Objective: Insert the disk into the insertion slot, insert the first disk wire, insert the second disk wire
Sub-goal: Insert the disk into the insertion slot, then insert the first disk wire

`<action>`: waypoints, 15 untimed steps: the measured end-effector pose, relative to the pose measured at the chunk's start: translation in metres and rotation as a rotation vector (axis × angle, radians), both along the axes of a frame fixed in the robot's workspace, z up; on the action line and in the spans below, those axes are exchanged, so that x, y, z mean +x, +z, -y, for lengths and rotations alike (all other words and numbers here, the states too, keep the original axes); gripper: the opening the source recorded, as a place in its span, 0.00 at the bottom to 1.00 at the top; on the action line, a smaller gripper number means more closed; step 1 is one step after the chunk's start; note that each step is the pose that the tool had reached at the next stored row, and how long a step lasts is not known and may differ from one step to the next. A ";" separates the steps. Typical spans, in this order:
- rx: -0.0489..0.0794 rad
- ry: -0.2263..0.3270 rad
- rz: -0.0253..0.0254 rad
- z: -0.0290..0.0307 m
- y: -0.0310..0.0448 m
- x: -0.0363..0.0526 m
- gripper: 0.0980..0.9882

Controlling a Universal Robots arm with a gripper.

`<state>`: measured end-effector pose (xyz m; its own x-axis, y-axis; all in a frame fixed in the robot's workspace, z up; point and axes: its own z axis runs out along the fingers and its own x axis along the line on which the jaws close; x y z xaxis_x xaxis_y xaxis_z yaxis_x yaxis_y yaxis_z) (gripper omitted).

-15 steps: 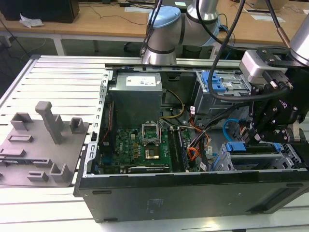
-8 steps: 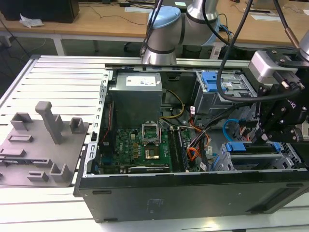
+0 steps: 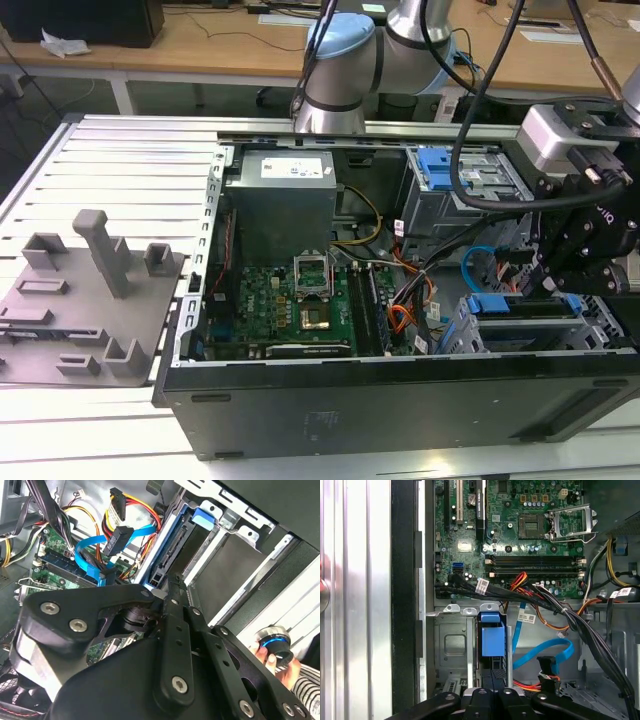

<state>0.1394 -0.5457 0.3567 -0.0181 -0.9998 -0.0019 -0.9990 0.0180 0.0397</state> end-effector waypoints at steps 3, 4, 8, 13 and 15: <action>0.000 0.000 0.0000 0.0000 0.0000 0.0000 0.01; 0.000 0.000 0.0000 0.0000 0.0000 0.0001 0.01; 0.000 0.000 0.0000 -0.0016 -0.0001 0.0033 0.01; -0.009 0.000 0.0000 -0.0220 0.0130 0.0035 0.01; -0.009 0.000 0.0000 -0.0275 0.0132 0.0037 0.01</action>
